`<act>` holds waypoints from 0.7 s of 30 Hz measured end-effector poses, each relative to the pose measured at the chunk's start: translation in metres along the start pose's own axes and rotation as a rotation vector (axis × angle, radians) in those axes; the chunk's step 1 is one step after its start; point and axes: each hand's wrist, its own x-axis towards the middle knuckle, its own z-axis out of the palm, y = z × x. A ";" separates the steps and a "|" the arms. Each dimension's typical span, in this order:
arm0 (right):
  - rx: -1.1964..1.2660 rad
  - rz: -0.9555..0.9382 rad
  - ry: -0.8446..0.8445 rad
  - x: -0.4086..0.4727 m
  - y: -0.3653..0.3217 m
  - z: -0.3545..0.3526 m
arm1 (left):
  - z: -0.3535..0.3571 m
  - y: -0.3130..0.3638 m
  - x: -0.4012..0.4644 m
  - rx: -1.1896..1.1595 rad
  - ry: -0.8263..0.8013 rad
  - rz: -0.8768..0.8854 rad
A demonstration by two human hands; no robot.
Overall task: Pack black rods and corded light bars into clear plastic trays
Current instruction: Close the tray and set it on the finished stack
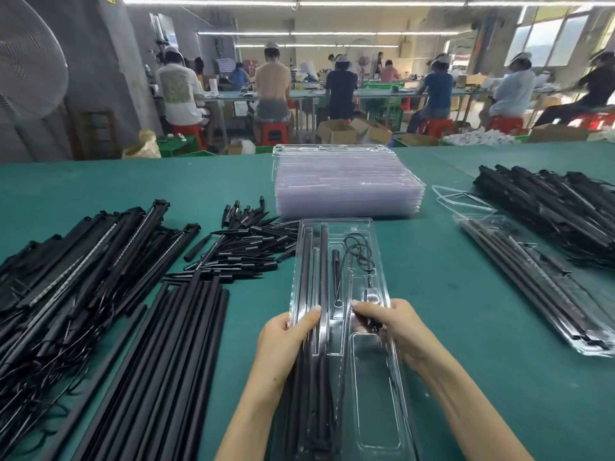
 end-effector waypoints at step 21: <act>-0.175 0.165 -0.637 -0.032 0.011 -0.019 | -0.026 0.005 0.015 -0.231 0.081 -0.038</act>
